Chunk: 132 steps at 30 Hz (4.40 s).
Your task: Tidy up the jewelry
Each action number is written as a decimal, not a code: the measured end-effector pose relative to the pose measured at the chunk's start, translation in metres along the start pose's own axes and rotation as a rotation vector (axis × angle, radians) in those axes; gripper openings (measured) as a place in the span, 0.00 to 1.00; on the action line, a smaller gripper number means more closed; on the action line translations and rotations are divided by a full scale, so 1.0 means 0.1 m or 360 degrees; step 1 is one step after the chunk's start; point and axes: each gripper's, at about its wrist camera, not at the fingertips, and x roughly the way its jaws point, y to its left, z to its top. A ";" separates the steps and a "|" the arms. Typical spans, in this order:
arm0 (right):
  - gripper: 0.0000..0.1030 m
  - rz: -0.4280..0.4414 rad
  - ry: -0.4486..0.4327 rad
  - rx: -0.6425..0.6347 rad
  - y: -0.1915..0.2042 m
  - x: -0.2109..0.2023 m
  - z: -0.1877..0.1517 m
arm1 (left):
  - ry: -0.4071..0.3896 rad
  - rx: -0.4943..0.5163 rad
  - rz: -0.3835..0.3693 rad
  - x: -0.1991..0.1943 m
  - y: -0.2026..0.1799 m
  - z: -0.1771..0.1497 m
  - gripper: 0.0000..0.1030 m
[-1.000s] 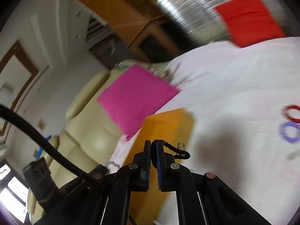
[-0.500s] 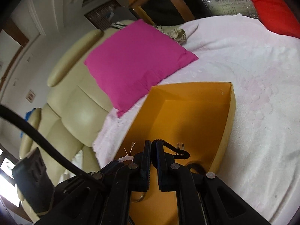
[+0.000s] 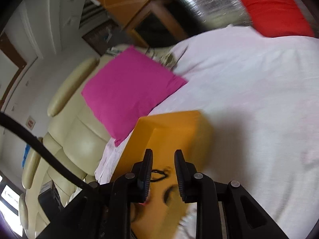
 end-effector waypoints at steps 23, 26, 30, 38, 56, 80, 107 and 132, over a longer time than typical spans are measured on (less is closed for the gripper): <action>0.25 -0.0374 -0.0286 0.0225 -1.47 -2.03 -0.56 | 0.0442 0.0258 -0.0341 0.02 -1.52 -0.51 0.55; 0.25 -0.0393 -0.0338 0.0246 -1.59 -2.22 -0.54 | 0.0465 0.0197 -0.0288 0.13 -1.34 -0.59 0.55; 0.25 -0.0430 -0.0397 0.0299 -1.73 -2.43 -0.54 | 0.0431 0.0131 -0.0299 0.14 -1.14 -0.59 0.55; 0.25 -0.0519 -0.0477 0.0409 -1.99 -2.70 -0.52 | 0.0345 -0.0054 -0.0292 0.16 -0.89 -0.46 0.58; 0.40 -0.0806 -0.0339 0.0709 -2.88 -2.85 -0.40 | 0.0335 0.0353 -0.0627 0.49 -1.84 -0.39 0.24; 0.05 -0.0569 0.0006 0.0242 -2.03 -2.04 -0.50 | 0.0350 0.0415 -0.0582 0.45 -1.60 -0.48 0.56; 0.05 -0.0484 0.0052 0.0151 -1.77 -1.62 -0.55 | 0.0034 0.0331 -0.0698 0.17 -1.78 -0.21 0.09; 0.05 -0.0463 -0.0021 -0.0129 -1.15 -1.26 -0.63 | -0.0091 0.0363 -0.0318 0.06 -1.81 -0.13 0.09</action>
